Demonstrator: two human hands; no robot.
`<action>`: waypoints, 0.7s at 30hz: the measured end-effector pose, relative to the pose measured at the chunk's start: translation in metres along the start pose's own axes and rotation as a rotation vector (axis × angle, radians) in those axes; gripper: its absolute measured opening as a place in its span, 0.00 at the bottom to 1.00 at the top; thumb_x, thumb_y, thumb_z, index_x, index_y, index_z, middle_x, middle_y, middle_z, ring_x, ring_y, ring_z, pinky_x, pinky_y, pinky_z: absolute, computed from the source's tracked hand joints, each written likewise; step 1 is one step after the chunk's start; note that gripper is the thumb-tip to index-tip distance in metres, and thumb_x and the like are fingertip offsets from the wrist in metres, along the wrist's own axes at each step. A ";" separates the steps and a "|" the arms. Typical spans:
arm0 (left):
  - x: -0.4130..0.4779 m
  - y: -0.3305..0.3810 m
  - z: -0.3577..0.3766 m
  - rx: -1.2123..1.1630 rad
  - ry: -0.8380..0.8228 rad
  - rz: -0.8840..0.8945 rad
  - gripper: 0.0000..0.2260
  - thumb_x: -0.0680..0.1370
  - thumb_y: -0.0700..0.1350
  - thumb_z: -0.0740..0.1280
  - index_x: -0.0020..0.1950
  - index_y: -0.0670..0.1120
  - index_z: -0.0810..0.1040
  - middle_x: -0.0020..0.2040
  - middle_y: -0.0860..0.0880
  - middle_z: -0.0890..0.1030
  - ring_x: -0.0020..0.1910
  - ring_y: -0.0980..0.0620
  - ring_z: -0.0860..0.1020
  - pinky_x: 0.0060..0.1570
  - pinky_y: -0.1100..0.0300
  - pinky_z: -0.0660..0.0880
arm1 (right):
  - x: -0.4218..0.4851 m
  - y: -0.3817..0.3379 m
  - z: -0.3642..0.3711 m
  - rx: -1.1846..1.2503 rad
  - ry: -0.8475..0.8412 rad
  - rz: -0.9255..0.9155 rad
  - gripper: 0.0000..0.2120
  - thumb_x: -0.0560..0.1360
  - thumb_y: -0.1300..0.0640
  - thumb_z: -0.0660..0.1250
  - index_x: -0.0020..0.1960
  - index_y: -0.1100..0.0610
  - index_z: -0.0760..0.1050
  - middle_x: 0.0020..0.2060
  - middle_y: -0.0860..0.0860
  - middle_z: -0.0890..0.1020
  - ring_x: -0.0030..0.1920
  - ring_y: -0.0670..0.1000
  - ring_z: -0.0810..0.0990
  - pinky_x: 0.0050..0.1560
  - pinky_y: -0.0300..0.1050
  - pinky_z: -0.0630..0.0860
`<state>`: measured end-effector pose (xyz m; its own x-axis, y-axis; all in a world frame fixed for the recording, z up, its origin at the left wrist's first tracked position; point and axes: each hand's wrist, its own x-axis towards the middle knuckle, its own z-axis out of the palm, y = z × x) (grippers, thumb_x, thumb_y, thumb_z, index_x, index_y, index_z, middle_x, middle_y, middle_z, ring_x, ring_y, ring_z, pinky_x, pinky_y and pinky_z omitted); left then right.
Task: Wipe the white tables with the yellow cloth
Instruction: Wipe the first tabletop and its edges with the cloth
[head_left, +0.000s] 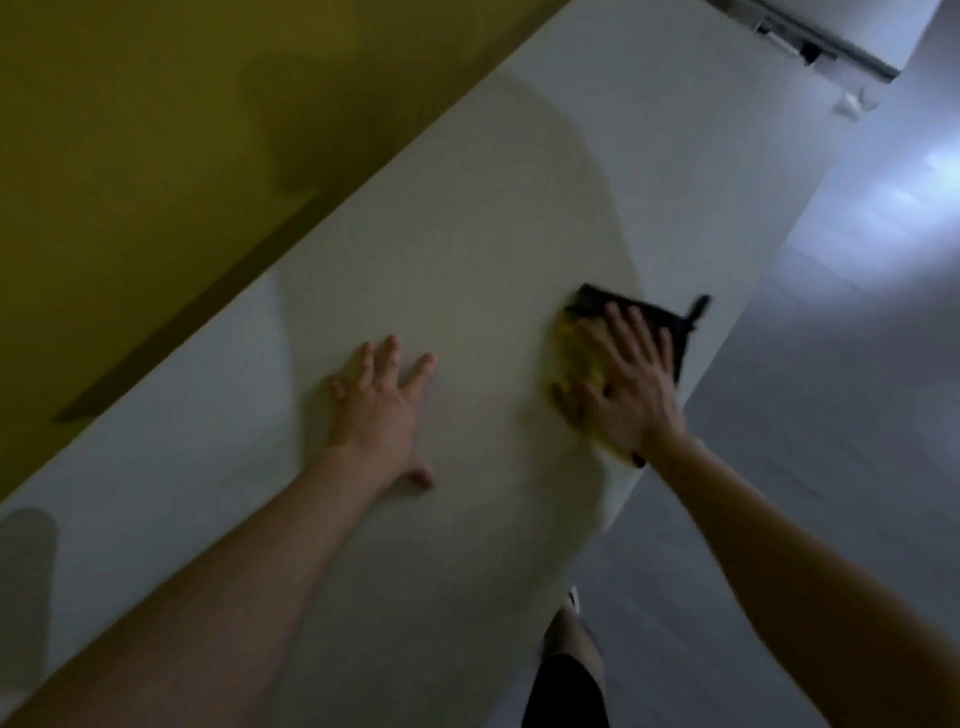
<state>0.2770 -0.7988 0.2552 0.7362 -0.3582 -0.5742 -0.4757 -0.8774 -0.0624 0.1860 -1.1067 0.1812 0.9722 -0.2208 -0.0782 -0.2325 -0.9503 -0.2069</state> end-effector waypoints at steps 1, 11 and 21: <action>0.000 0.000 0.002 -0.003 0.004 -0.003 0.70 0.64 0.71 0.81 0.87 0.58 0.33 0.87 0.43 0.32 0.87 0.36 0.38 0.83 0.30 0.54 | 0.023 0.015 -0.006 0.015 0.012 0.165 0.36 0.82 0.27 0.49 0.87 0.38 0.52 0.89 0.48 0.49 0.88 0.56 0.43 0.83 0.73 0.45; -0.001 -0.004 0.008 -0.037 0.020 0.007 0.70 0.64 0.73 0.80 0.87 0.58 0.31 0.86 0.43 0.29 0.87 0.36 0.35 0.82 0.30 0.52 | -0.018 -0.101 0.020 -0.028 -0.136 -0.426 0.37 0.84 0.29 0.52 0.88 0.42 0.52 0.89 0.50 0.46 0.88 0.59 0.38 0.83 0.75 0.44; -0.001 -0.006 0.011 -0.043 0.018 -0.018 0.72 0.63 0.74 0.80 0.85 0.58 0.28 0.85 0.43 0.26 0.86 0.37 0.33 0.84 0.33 0.50 | 0.120 -0.023 -0.006 0.028 -0.035 0.053 0.40 0.80 0.27 0.53 0.87 0.40 0.51 0.89 0.51 0.45 0.87 0.59 0.38 0.82 0.75 0.38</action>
<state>0.2741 -0.7898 0.2468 0.7531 -0.3477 -0.5585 -0.4413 -0.8966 -0.0369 0.3078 -1.1126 0.1829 0.9570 -0.2625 -0.1234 -0.2848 -0.9309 -0.2288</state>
